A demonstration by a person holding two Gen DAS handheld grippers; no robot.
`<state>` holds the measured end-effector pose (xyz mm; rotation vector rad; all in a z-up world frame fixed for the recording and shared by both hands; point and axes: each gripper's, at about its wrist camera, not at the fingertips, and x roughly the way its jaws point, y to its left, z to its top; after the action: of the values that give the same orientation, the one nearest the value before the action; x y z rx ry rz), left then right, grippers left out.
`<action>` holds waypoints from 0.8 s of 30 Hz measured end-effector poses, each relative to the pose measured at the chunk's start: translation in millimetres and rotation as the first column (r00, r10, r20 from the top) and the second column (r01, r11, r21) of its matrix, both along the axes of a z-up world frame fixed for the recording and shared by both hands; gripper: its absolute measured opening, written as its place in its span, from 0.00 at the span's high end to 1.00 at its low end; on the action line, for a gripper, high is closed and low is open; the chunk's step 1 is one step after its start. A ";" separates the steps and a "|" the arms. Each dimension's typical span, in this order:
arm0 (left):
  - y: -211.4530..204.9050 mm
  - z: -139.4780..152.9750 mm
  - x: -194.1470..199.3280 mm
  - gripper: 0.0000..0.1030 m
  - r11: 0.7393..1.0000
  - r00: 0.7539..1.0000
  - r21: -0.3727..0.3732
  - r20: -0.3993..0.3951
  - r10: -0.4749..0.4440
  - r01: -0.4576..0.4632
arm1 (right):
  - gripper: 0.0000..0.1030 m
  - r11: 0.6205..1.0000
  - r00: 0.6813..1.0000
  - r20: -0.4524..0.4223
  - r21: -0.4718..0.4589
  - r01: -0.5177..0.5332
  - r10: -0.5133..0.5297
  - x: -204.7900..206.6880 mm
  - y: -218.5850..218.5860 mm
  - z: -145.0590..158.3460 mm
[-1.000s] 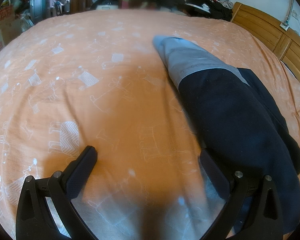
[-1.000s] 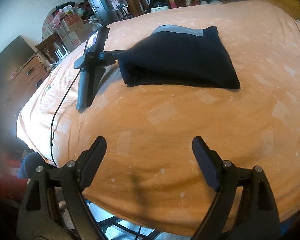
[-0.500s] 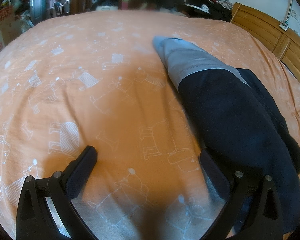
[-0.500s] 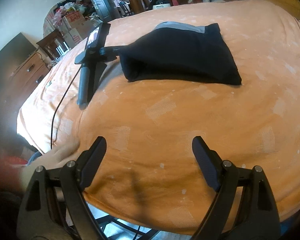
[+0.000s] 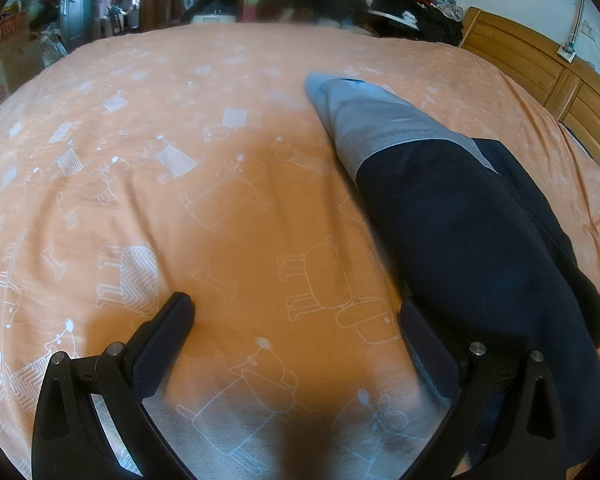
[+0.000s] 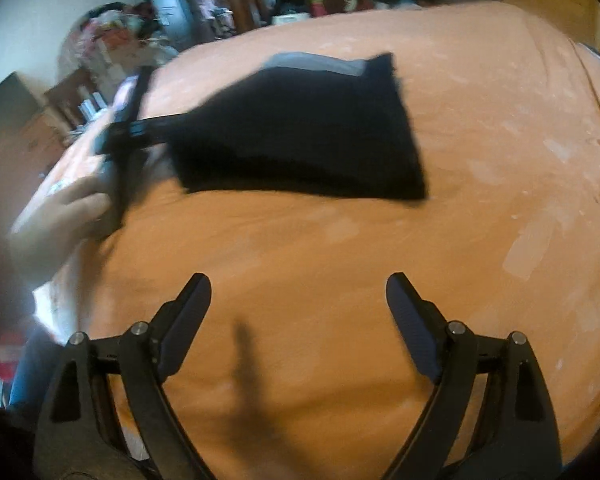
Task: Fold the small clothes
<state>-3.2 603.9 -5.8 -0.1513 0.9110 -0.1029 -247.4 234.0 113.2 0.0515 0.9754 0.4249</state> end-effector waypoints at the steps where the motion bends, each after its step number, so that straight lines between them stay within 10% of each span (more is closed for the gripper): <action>1: -0.3 0.0 0.2 0.00 1.000 1.000 0.000 -0.001 0.001 -0.001 | 0.14 1.000 1.000 -0.010 0.001 0.019 -0.019 3.9 -3.9 -3.4; 17: 3.4 25.6 -29.6 0.00 0.989 0.998 -0.144 -0.065 -0.026 0.016 | 0.00 0.989 0.998 -0.053 -0.144 -0.028 0.021 12.7 9.9 -27.5; 24: -8.0 145.4 -101.9 0.00 0.987 0.986 -0.157 0.168 -0.008 0.035 | 0.02 0.986 0.993 0.106 -0.153 0.068 -0.052 3.1 6.1 61.1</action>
<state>-105.1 596.0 139.6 -0.2776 0.7370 -0.2056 -244.3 240.2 174.3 -0.0814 0.9021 0.2915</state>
